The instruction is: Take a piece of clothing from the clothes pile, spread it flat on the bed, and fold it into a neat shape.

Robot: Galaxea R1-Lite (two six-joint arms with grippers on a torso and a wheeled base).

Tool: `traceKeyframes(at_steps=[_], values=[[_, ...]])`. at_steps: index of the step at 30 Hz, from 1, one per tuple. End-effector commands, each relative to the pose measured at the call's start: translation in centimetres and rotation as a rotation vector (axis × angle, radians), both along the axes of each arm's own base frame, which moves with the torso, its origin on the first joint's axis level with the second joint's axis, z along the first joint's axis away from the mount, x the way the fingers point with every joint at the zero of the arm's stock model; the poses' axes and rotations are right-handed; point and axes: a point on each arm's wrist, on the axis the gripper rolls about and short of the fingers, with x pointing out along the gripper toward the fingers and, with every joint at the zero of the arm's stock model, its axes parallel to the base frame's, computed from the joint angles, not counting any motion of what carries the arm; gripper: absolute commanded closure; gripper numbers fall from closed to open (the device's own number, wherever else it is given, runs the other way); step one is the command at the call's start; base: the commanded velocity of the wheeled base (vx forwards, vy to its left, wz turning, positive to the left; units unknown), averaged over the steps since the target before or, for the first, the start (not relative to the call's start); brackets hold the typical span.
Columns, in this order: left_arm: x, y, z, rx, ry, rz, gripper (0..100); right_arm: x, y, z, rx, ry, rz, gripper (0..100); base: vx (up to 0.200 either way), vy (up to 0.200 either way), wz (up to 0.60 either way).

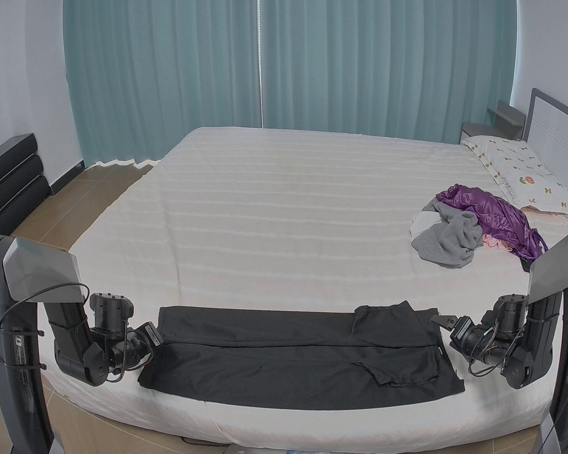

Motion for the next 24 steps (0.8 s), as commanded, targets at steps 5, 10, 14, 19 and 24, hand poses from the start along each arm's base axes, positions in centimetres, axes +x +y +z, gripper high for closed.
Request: traceKeyframes(at_steps=[5, 10, 14, 19, 24], values=[[0.2, 0.2, 0.6, -0.011, -0.021, 0.011, 0, 0.1, 0.0, -0.2, 0.008, -0.004, -0.004, 0, 0.000, 0.000, 0.00], [0.6, 0.4, 1.8, -0.059, -0.063, 0.025, 0, 0.0, -0.1, -0.1, 0.068, 0.011, -0.009, 0, 0.000, 0.000, 0.00], [1.4, 0.7, 2.0, -0.109, -0.081, -0.038, 0, -0.1, -0.1, 0.1, 0.084, 0.011, -0.011, 0, 0.000, 0.000, 0.00], [1.6, 1.2, 1.5, -0.071, -0.064, -0.220, 0, -0.1, -0.1, 0.1, 0.084, 0.014, -0.010, 0, 0.000, 0.000, 0.00], [2.3, 1.1, 0.6, 0.011, -0.026, -0.304, 0, -0.1, 0.1, -0.1, 0.083, 0.017, -0.003, 0, 0.000, 0.000, 0.00]])
